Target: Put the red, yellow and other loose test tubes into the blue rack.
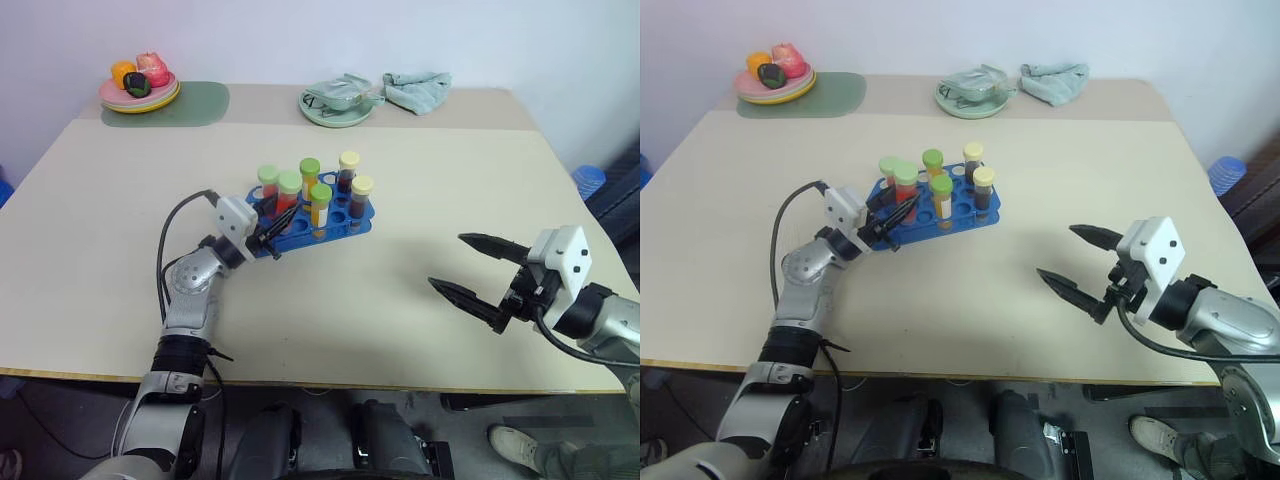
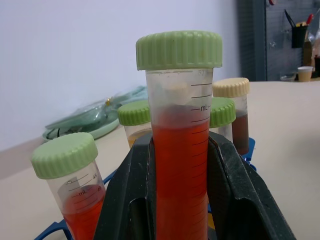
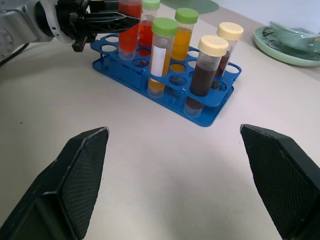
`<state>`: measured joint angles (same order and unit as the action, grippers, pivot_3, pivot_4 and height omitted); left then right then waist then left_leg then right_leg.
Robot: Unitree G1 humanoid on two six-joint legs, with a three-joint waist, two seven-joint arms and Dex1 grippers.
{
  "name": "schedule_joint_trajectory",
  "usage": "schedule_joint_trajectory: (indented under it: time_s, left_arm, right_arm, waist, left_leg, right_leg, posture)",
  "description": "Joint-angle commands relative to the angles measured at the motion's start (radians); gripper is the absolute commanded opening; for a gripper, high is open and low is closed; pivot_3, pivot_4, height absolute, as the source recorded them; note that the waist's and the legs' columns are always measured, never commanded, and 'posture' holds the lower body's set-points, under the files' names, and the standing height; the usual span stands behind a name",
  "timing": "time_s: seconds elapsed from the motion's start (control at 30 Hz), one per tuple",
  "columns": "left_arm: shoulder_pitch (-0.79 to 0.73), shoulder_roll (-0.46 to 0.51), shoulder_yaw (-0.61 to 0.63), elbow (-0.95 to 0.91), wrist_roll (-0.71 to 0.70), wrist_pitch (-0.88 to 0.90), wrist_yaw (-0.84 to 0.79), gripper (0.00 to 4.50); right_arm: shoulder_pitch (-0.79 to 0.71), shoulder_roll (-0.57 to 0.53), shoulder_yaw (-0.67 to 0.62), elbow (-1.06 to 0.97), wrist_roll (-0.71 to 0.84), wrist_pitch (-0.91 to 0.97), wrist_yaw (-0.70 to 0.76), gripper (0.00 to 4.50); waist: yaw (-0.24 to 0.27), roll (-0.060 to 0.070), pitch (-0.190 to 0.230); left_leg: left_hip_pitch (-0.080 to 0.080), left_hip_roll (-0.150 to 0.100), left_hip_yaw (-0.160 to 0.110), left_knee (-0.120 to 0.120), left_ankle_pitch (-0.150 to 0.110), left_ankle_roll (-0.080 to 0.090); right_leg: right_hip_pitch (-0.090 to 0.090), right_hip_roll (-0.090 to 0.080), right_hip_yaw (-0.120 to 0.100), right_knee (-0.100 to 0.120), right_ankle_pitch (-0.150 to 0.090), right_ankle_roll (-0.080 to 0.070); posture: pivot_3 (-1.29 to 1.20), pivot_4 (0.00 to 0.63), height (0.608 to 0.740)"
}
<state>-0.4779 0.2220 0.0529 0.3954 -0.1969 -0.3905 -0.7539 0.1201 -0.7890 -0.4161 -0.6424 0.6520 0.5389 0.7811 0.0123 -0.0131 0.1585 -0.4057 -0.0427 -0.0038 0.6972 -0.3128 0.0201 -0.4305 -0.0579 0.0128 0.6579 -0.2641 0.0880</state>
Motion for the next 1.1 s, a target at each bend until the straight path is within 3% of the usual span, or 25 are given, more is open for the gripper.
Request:
schedule_joint_trajectory:
  time_s: [0.03,0.83,1.1]
  left_arm:
    - [0.018,-0.007,-0.012,0.031,-0.002,-0.031,0.002,0.72]
    - [0.064,0.008,0.017,0.050,-0.057,0.054,0.069,0.72]
    - [0.071,-0.011,0.002,0.036,-0.075,0.104,0.064,0.72]
  right_arm:
    - [-0.003,-0.017,-0.036,-0.032,0.014,-0.012,0.005,4.33]
    - [-0.057,-0.033,-0.017,-0.024,0.018,0.014,0.001,4.33]
    - [-0.076,-0.037,-0.011,-0.027,0.021,0.026,-0.005,4.33]
  waist:
    - [0.000,0.000,0.000]
    - [-0.007,0.003,-0.002]
    - [-0.007,0.004,-0.003]
  left_leg:
    - [0.000,0.000,0.000,0.000,0.000,0.000]
    - [0.007,0.000,0.000,-0.001,-0.001,0.002]
    - [0.016,0.001,0.000,-0.005,-0.002,0.003]
  right_leg:
    - [0.000,0.000,0.000,0.000,0.000,0.000]
    - [0.006,0.000,0.000,0.000,0.000,0.000]
    - [0.016,0.000,0.000,-0.005,0.000,0.000]
  posture:
    - [0.00,0.150,0.740]
    - [0.00,0.150,0.740]
    - [0.00,0.150,0.740]
